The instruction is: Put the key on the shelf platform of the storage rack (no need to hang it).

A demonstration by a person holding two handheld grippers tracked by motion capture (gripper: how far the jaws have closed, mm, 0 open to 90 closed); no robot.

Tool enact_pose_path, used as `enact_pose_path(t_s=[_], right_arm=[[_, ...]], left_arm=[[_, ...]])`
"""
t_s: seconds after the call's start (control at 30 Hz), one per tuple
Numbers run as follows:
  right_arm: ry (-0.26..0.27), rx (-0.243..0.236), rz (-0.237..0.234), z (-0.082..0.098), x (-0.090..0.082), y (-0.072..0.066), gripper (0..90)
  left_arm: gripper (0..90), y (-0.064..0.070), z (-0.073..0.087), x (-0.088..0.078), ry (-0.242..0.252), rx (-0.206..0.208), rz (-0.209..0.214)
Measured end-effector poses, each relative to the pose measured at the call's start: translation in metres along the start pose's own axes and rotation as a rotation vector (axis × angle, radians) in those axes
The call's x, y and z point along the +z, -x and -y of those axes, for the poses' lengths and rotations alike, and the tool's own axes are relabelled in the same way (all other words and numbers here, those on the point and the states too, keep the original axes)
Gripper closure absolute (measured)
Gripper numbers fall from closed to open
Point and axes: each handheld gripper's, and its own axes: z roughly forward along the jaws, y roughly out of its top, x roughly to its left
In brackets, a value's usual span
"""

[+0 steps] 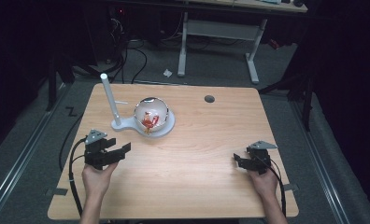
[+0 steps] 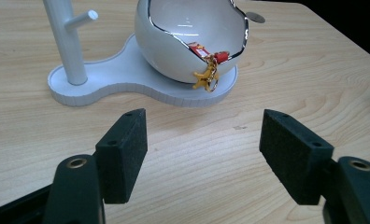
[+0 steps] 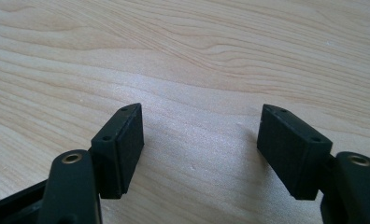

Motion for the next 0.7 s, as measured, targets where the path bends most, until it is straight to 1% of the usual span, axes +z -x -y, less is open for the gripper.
enact_pose_path(t_s=[0.1,0.23,0.6,0.7], right_arm=[[0.0,0.0,0.0,0.0,0.0,0.0,31.8],[0.0,0.0,0.0,0.0,0.0,0.0,31.8],[0.0,0.001,0.001,0.0,0.0,0.0,31.8],[0.0,0.001,0.001,0.0,0.0,0.0,31.8]], left_arm=[[32.7,0.001,0.003,0.003,-0.003,0.001,-0.004],[32.5,0.001,0.008,0.008,-0.019,-0.002,-0.005],[32.7,-0.001,0.022,0.019,-0.034,-0.027,0.013],[32.7,-0.001,0.026,0.023,-0.043,-0.027,0.014]])
